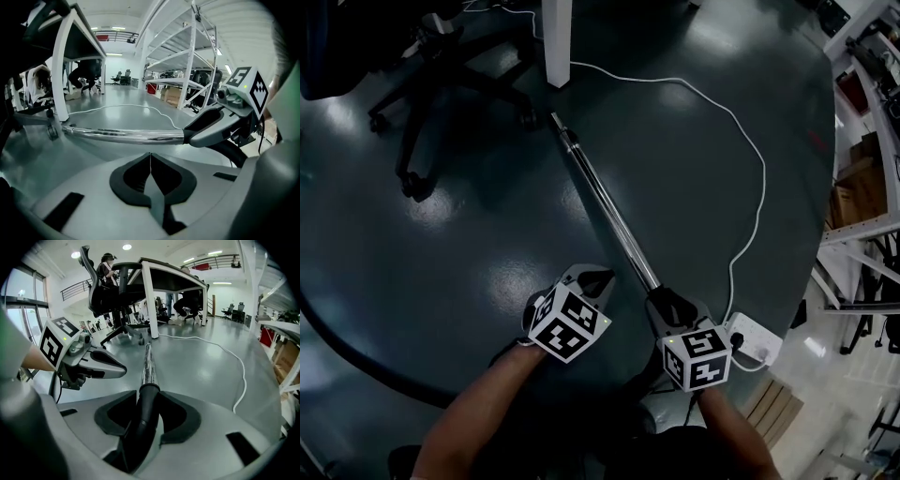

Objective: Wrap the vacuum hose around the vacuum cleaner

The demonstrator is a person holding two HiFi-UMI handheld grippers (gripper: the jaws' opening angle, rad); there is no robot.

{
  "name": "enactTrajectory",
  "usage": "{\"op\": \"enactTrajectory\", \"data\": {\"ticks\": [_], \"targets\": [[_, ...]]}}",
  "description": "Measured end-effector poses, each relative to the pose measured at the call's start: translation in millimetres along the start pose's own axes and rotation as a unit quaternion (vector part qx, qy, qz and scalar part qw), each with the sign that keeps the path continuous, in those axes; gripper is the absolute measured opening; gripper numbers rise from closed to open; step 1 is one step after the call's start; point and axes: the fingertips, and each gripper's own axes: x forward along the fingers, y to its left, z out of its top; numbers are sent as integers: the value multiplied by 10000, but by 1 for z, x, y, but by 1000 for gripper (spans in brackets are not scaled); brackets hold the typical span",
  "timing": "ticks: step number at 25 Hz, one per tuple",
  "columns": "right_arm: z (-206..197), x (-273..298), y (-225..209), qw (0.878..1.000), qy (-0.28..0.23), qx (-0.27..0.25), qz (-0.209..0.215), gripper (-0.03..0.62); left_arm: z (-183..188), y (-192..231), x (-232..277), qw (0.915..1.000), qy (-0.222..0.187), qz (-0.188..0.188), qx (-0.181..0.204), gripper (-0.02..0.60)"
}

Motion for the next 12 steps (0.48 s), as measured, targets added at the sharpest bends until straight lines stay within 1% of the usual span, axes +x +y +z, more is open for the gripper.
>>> {"op": "enactTrajectory", "data": {"ticks": [3, 5, 7, 9, 11, 12], "targets": [[-5, -7, -3, 9999, 3, -62, 96, 155, 4, 2, -1, 9990, -87, 48, 429, 6], [-9, -13, -3, 9998, 27, -99, 168, 155, 4, 5, -4, 9978, -40, -11, 666, 11], [-11, -18, -3, 9996, 52, -137, 244, 155, 5, 5, -4, 9953, 29, -144, 960, 89], [-13, -23, -2, 9992, 63, -196, 330, 155, 9, 2, -2, 9903, 51, -327, 1346, 218], [-15, -27, -1, 9986, 76, -273, 440, 155, 14, -4, 2, 9839, 110, -527, 1703, 267], [-16, -29, 0, 9982, 85, -322, 504, 155, 15, -7, 4, 9804, 157, -614, 1867, 279]]}}
